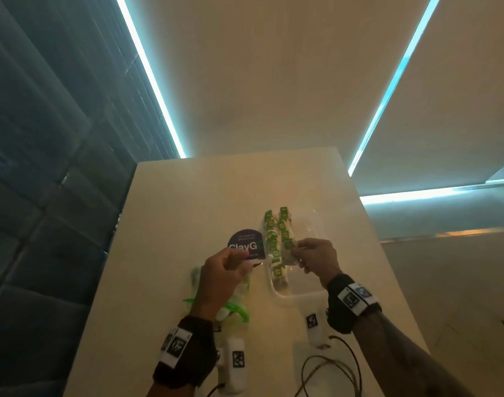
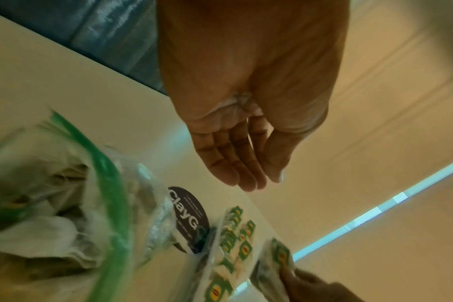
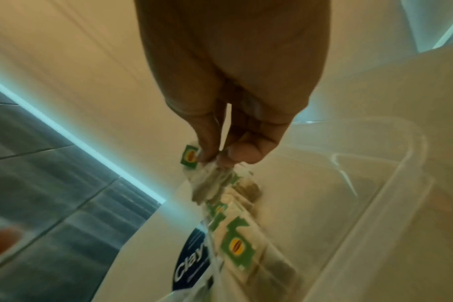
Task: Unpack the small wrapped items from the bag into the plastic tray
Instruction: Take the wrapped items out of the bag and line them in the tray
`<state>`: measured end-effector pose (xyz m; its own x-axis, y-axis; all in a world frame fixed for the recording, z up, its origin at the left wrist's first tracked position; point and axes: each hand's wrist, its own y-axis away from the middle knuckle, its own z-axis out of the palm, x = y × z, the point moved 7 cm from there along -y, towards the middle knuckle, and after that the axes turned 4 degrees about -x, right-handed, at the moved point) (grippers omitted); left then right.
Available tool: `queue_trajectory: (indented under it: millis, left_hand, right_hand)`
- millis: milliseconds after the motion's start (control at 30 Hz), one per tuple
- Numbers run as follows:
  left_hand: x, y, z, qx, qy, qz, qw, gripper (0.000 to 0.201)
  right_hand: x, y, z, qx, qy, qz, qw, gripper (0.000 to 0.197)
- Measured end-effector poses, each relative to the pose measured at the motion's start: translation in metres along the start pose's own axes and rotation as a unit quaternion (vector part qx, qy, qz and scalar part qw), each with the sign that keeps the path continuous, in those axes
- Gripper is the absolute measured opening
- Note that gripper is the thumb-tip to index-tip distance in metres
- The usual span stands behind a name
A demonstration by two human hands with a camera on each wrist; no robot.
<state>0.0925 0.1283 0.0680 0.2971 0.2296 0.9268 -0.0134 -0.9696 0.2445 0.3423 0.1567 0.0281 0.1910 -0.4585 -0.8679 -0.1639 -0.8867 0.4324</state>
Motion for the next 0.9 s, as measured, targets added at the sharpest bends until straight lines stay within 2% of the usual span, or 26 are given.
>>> queue_trajectory:
  millis: [67, 167, 400, 700, 900]
  left_hand:
    - [-0.015, 0.011, -0.012, -0.010, -0.009, -0.026, 1.000, 0.019]
    - [-0.044, 0.027, -0.032, -0.001, -0.003, -0.065, 0.998, 0.019]
    - [-0.081, 0.055, -0.063, 0.026, 0.003, -0.114, 0.993, 0.018]
    - [-0.096, 0.065, -0.067, 0.037, 0.008, -0.147, 0.988, 0.018]
    - [-0.098, 0.074, -0.067, 0.038, 0.021, -0.160, 0.986, 0.016]
  right_hand:
    - [0.013, -0.019, -0.010, 0.023, 0.052, 0.043, 0.997, 0.014]
    - [0.023, -0.042, -0.012, 0.022, 0.094, 0.078, 0.992, 0.019]
    - [0.031, -0.067, -0.004, 0.032, 0.125, 0.103, 0.986, 0.018]
    - [0.038, -0.079, 0.012, 0.043, 0.127, 0.111, 0.985, 0.018]
    - [0.053, -0.085, 0.015, 0.035, 0.157, 0.134, 0.978, 0.039]
